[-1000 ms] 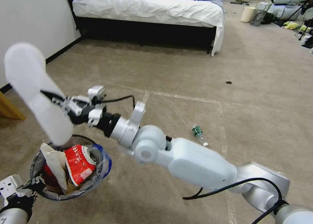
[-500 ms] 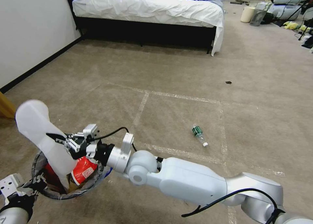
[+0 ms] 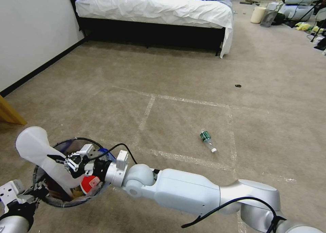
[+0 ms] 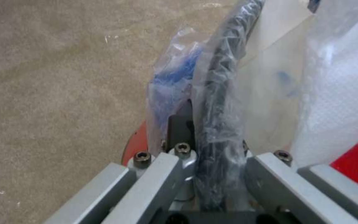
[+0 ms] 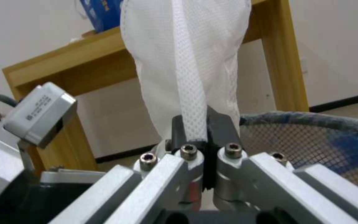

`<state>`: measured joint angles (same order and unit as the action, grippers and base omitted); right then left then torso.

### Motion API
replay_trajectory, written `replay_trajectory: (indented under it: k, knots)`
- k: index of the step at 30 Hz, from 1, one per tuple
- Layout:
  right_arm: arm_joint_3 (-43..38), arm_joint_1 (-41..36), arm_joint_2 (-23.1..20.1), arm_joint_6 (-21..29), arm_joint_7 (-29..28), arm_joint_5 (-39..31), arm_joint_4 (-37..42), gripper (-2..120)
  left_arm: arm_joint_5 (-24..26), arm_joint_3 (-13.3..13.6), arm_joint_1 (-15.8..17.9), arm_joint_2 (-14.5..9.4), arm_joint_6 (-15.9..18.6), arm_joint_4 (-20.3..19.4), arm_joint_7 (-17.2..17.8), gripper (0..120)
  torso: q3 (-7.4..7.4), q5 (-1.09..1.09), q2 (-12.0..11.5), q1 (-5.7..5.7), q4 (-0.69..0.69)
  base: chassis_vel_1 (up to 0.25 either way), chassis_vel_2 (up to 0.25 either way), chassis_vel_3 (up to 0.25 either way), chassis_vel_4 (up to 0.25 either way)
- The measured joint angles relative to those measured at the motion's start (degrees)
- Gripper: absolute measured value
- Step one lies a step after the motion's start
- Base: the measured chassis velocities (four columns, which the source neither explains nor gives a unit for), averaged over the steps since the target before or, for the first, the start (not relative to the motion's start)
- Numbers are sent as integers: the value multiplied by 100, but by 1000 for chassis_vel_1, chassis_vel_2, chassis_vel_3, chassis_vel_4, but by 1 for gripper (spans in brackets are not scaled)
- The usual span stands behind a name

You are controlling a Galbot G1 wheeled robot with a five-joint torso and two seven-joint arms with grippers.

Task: Pick up the trash bin and place the garbage on the floor into it.

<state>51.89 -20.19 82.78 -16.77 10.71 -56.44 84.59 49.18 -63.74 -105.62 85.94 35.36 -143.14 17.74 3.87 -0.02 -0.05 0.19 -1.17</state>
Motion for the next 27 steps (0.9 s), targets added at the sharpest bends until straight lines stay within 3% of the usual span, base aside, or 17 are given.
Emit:
replay_trajectory:
  k: [17,22,24,27]
  knots:
    - [40,30,-428,23,-42,296,371,2,-4,8,-1,-23,0,26,-2,1,0,1,0,0,0,0,0,0,0]
    - [13,48,-505,55,-70,299,474,24,-26,17,-4,-12,-1,43,-5,1,0,1,0,0,0,0,0,0,0]
    - [9,48,-513,55,-71,300,486,26,-28,17,-4,-12,-1,43,-5,1,0,1,0,0,0,0,0,0,0]
    - [-46,46,-580,61,-78,303,595,42,-33,17,-11,-12,-3,43,-7,1,0,1,0,0,0,0,0,0,0]
